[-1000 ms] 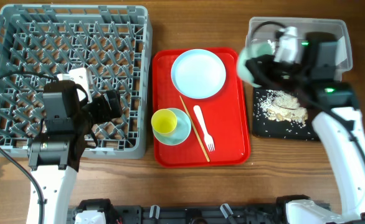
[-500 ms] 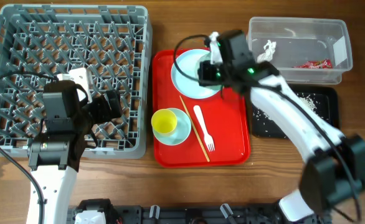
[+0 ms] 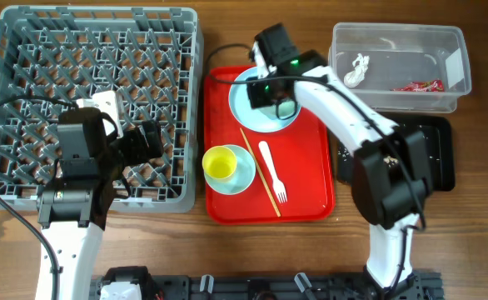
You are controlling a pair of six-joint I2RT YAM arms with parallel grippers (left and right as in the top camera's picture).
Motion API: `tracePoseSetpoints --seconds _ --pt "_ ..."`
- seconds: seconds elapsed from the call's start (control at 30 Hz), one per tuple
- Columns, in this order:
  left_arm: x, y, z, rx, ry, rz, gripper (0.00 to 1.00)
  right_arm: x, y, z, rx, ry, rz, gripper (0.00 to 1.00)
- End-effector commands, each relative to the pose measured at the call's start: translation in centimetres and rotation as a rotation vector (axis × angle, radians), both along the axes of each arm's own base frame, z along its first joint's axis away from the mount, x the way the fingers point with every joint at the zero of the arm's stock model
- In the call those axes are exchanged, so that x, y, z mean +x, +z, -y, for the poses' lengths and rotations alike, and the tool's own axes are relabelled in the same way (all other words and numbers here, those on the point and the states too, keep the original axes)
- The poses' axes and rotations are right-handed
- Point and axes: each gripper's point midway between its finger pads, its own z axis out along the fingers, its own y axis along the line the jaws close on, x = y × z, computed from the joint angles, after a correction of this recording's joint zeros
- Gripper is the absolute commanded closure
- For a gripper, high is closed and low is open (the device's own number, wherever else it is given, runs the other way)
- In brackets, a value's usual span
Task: Sort waste into correct bins and load items into the dishwasher rack
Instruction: 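Carry the emptied bowl with the right gripper onto the white plate, then grasp the yellow cup with the right gripper and lift it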
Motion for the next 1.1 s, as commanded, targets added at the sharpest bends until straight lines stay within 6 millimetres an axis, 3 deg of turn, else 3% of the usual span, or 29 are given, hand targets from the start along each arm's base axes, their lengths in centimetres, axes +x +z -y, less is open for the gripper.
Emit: tracePoseSetpoints --seconds 0.0,0.13,0.3,0.47,0.57,0.63,0.7,0.8,1.07 --pt "0.2 1.2 0.2 -0.012 -0.005 0.03 0.0 -0.3 -1.1 -0.7 -0.026 0.03 -0.007 0.96" --pt "0.2 1.2 0.2 -0.012 -0.005 0.03 0.0 -0.6 -1.0 -0.6 -0.029 0.029 -0.017 0.94" --pt "0.2 1.2 0.2 -0.012 -0.005 0.03 0.0 -1.8 1.0 -0.9 0.019 0.051 -0.038 0.69" --pt "0.2 1.2 0.2 -0.012 -0.005 0.029 0.0 -2.8 6.7 -0.6 0.071 0.059 0.028 0.54" --pt "0.2 1.2 0.2 -0.012 -0.005 0.029 0.0 -4.8 10.1 -1.0 0.146 0.092 0.019 0.49" --pt "0.2 1.2 0.2 -0.012 -0.005 0.029 0.0 -6.6 10.7 -1.5 0.181 0.121 -0.031 0.46" --pt "0.2 1.2 0.2 -0.012 -0.005 0.03 0.0 -9.0 10.0 -2.1 0.183 0.15 -0.126 0.41" --pt "0.2 1.2 0.2 -0.011 -0.005 0.03 0.0 -11.7 8.4 -2.9 0.142 0.16 -0.206 0.41" --pt "0.2 1.2 0.2 -0.012 -0.005 0.029 0.0 -15.2 3.1 -4.3 0.037 0.117 -0.246 0.41"
